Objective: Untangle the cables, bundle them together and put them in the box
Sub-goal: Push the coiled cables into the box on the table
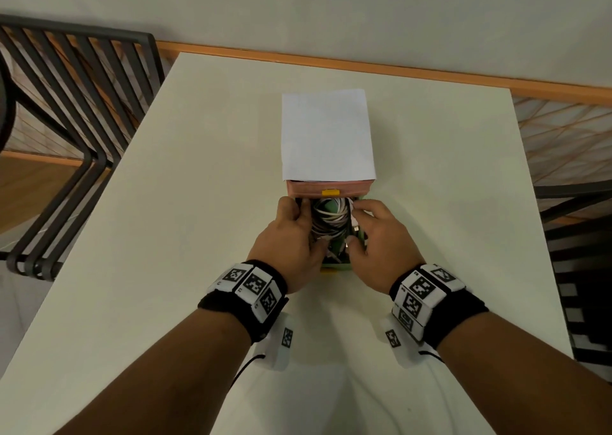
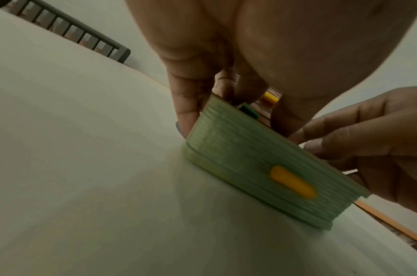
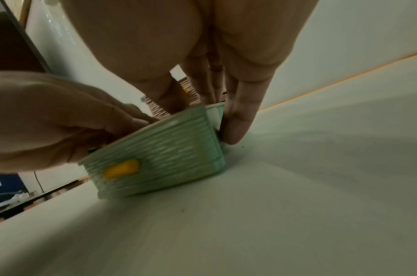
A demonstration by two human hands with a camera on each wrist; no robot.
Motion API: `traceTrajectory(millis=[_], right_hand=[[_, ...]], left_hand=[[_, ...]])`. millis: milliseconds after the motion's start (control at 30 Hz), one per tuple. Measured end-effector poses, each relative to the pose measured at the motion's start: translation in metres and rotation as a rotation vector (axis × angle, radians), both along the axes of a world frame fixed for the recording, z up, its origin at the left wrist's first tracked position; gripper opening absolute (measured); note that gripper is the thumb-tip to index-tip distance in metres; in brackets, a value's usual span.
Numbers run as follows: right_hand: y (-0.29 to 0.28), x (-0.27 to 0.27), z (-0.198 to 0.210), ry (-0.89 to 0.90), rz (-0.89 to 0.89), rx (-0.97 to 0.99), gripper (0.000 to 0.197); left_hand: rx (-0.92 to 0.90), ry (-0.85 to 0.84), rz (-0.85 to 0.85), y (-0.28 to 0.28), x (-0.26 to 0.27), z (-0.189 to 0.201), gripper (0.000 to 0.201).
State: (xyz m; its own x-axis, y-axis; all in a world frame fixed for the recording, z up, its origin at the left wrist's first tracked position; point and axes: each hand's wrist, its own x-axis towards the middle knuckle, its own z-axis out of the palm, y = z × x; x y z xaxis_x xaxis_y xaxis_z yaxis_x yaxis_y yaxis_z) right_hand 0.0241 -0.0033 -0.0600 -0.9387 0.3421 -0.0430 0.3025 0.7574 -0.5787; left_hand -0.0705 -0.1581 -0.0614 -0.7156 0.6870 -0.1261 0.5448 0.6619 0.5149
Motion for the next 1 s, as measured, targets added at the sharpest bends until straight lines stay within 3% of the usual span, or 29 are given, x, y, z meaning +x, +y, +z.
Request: traceTrajectory(millis=[233,367,467,600,700,833,1000], right_hand=[[0.028,0.001,0.01,0.011,-0.137,-0.277,0.05],[0.055,-0.012,0.018,-0.174,-0.14,-0.333,0.097],[0.064,-0.024,0.028,-0.386,0.05,-0.368,0.143],[0.055,-0.033,0.027,-0.489,0.197,-0.336,0.172],[0.049,-0.033,0.02,-0.513,0.203,-0.236,0.177],[0.043,-0.03,0.014,-0.459,0.166,-0.148,0.176],[0.043,-0.027,0.015,-0.345,0.178,-0.224,0.149]], left_hand=[[0.186,-0.196,0.099,-0.022,-0.014,0.01,0.083],[0.248,-0.402,0.354,-0.03,-0.037,0.012,0.093],[0.167,-0.603,0.219,-0.031,-0.053,0.016,0.138],[-0.128,-0.548,-0.059,-0.03,-0.059,0.016,0.166],[-0.098,-0.491,-0.101,-0.023,-0.059,0.009,0.168],[0.046,-0.428,-0.123,-0.018,-0.058,0.004,0.156],[0.124,-0.393,-0.03,-0.019,-0.058,-0.001,0.138]])
